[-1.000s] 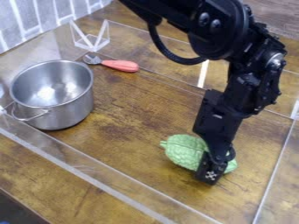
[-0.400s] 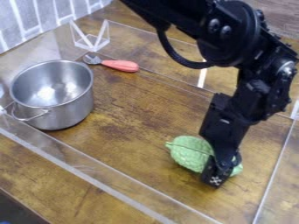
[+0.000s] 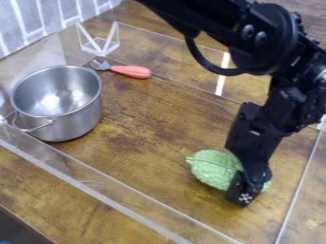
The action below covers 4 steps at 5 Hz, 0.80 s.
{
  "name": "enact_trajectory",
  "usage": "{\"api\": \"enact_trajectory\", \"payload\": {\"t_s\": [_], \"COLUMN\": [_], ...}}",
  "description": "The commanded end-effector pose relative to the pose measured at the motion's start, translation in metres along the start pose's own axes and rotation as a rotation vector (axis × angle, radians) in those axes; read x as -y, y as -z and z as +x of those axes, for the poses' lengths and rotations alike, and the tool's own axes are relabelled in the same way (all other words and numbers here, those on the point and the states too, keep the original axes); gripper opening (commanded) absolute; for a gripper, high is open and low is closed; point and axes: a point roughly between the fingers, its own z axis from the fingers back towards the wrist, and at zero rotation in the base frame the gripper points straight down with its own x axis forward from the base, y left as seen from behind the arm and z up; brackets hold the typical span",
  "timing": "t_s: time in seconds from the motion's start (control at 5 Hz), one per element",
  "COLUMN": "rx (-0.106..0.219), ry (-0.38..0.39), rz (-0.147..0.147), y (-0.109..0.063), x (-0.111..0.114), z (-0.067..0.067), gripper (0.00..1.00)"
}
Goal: Put the green object in the silver pot
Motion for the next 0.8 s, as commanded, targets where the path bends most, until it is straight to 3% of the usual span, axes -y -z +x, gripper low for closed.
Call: {"api": "enact_trajectory", "payload": {"t_s": [0.0, 0.2, 0.6], "rx": [-0.031, -0.027, -0.025], "ry": [0.030, 0.059, 0.270], "rz": [-0.047, -0.052, -0.097], "y": [-0.0159, -0.0147, -0.0201], "x": [0.0041, 0.0035, -0.0040], "z": [-0.0012, 0.0028, -0.0013], "gripper": [0.00, 0.00, 0.00]}}
